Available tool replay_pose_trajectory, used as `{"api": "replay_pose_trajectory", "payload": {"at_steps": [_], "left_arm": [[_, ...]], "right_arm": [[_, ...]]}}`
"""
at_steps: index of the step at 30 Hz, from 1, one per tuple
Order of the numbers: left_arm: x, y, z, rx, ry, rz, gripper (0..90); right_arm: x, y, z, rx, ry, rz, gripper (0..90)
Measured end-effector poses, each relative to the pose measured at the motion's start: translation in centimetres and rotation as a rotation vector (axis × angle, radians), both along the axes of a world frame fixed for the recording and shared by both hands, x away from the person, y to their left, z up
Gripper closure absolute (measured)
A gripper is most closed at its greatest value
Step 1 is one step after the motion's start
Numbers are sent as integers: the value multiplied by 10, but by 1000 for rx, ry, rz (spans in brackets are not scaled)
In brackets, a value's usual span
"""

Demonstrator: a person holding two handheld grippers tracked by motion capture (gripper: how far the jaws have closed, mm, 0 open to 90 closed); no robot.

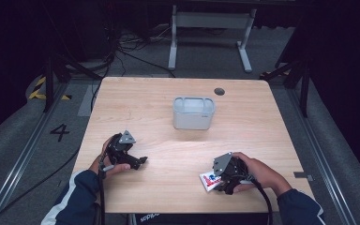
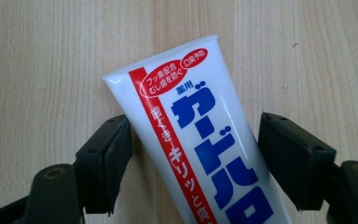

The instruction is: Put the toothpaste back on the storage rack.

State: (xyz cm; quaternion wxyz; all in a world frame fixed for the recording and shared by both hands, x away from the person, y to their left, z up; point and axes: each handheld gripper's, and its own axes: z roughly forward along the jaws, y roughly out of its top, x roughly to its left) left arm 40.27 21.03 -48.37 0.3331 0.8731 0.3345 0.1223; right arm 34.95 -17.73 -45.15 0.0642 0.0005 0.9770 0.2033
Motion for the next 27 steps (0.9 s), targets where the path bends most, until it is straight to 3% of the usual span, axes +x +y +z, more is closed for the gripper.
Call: {"api": "replay_pose_trajectory", "payload": {"at_steps": [3, 10, 15, 19, 23, 27], "left_arm": [[0, 0, 0, 1, -1, 0, 1], [0, 0, 0, -1, 1, -3, 1], [0, 0, 0, -1, 1, -3, 1], [0, 0, 0, 2, 3, -2, 1], [0, 0, 0, 2, 6, -3, 1], [0, 0, 0, 3, 5, -3, 1]], "right_arm": [[2, -1, 0, 5, 10, -9, 297], [12, -3, -2, -12, 106, -39, 277], [16, -4, -2, -17, 115, -48, 280], [18, 0, 1, -34, 114, -68, 349], [22, -3, 1, -7, 109, -96, 423], [21, -3, 1, -4, 105, -112, 435]]}}
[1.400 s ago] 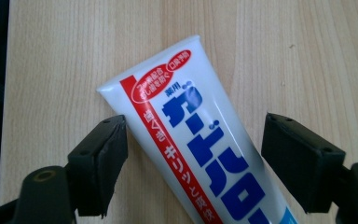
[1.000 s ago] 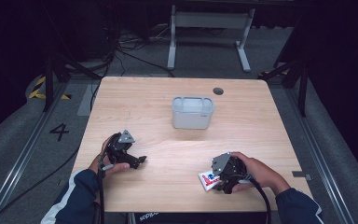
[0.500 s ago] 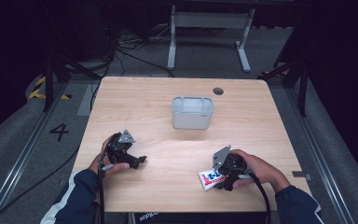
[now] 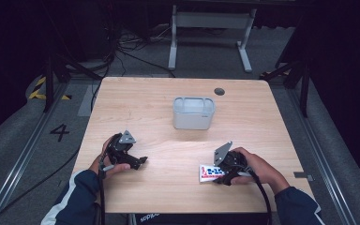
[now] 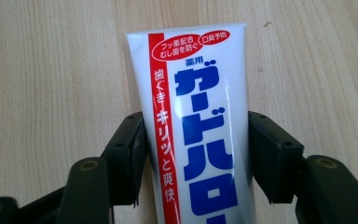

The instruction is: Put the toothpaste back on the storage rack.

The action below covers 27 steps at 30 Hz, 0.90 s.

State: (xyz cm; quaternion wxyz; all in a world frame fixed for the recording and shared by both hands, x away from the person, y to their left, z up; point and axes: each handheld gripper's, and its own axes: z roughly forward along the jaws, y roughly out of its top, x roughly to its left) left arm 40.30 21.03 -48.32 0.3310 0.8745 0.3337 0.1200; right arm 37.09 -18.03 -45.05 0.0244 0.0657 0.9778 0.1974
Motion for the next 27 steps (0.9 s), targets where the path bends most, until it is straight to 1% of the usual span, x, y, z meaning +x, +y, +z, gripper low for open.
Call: {"api": "replay_pose_trajectory", "payload": {"at_steps": [1, 2, 4, 5, 6, 7, 9, 12, 13, 16, 17, 18, 21, 23, 25, 27], "left_arm": [[0, 0, 0, -2, -3, 2, 1], [0, 0, 0, 0, -2, 0, 1], [0, 0, 0, -1, -2, 1, 1], [0, 0, 0, -1, -2, 1, 1], [0, 0, 0, 0, -5, -1, 1], [0, 0, 0, 2, -1, -2, 1], [0, 0, 0, -2, -2, 0, 1], [0, 0, 0, -2, -2, 2, 1], [0, 0, 0, -2, -2, 2, 1], [0, 0, 0, -2, -3, 0, 1], [0, 0, 0, -2, -1, 0, 1], [0, 0, 0, -1, -2, -1, 1], [0, 0, 0, -1, -2, -1, 1], [0, 0, 0, -1, -2, -1, 1], [0, 0, 0, -3, -3, 2, 1], [0, 0, 0, -2, -3, 0, 1]], "right_arm": [[0, 0, 0, -3, -4, 8, 438], [-1, 0, 0, -2, -9, 1, 444], [-3, 0, 1, -5, -27, 8, 470], [-3, 0, 1, -5, -27, 8, 470], [-4, 0, 1, -5, -31, 9, 483], [-4, 0, 2, -4, -44, 8, 507], [-5, -2, 2, 3, -59, 7, 535], [-5, -5, 3, 29, -69, -10, 566], [-5, -5, 3, 29, -69, -10, 566], [-4, -11, 5, 41, -76, -35, 590], [-3, -13, 6, 50, -84, -45, 594], [-2, -15, 7, 59, -81, -51, 598], [-2, -21, 9, 64, -97, -81, 605], [-1, -26, 11, 83, -97, -100, 610], [-1, -28, 12, 89, -99, -109, 612], [0, -34, 15, 109, -109, -126, 616]]}}
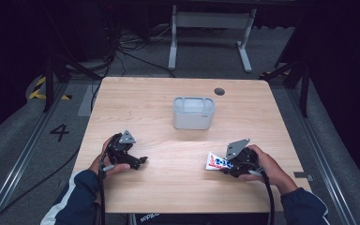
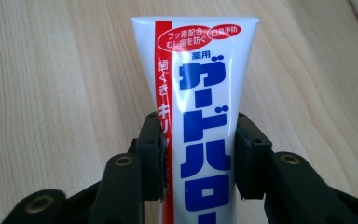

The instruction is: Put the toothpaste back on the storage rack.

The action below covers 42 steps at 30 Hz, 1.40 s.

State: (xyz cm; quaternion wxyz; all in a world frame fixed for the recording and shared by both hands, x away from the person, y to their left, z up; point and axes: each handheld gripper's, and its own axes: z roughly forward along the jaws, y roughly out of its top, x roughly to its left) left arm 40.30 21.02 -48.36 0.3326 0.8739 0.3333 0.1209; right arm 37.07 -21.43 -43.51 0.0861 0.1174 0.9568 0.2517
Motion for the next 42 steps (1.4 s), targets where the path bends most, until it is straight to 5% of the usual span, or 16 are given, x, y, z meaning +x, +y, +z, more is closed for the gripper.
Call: {"api": "replay_pose_trajectory", "payload": {"at_steps": [20, 42], "left_arm": [[0, 0, 0, 2, 4, -1, 1], [0, 0, 0, 2, 3, 0, 1]], "right_arm": [[4, -48, 25, 208, -26, -163, 629], [2, -79, 49, 406, -160, -333, 630]]}}
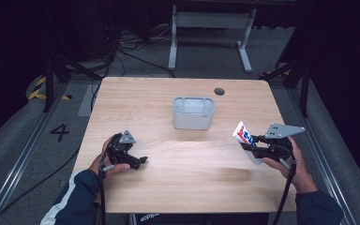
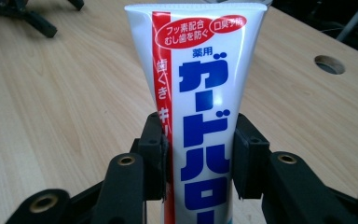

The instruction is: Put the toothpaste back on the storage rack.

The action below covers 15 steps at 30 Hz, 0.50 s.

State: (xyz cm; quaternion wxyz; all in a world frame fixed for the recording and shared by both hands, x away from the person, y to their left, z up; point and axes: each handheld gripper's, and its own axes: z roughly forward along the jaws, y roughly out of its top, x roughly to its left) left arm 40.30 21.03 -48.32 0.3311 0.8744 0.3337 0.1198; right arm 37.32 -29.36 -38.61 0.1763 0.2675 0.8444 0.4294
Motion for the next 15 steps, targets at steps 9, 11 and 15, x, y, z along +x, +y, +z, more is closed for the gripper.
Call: {"api": "replay_pose_trajectory", "payload": {"at_steps": [9, 11, 15], "left_arm": [[0, 0, 0, -2, -1, 1, 1], [0, 0, 0, -2, 0, 1, 1], [0, 0, 0, 1, 0, -3, 1]], "right_arm": [[0, -2, 4, 14, -26, -31, 628], [0, -2, 4, 16, -30, -29, 628], [0, 1, 8, 37, -42, -32, 628]]}}
